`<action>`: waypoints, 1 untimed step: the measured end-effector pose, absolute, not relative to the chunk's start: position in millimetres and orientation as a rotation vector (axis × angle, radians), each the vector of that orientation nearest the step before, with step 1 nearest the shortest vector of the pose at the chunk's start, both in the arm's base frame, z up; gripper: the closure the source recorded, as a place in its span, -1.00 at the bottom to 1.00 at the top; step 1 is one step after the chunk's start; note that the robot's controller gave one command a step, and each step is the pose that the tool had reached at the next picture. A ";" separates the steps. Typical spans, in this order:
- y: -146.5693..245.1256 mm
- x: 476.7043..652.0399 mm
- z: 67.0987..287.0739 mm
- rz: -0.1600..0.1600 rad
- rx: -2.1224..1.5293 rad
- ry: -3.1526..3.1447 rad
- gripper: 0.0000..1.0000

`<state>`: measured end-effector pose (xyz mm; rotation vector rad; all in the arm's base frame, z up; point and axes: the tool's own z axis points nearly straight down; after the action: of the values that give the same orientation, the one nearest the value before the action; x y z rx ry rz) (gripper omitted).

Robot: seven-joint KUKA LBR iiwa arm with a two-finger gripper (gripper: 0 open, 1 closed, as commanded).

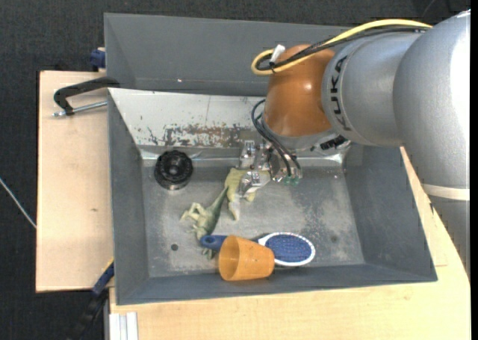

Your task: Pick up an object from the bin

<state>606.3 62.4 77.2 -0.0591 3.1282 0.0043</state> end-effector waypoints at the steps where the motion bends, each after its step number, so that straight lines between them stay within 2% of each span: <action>1: 63.5 609.2 122.0 0.004 -0.059 3.129 1.00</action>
Offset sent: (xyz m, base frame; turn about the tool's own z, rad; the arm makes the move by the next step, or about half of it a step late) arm 0.0000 0.0001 0.0403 0.0000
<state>609.2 63.5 122.0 -0.0593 3.1292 0.0040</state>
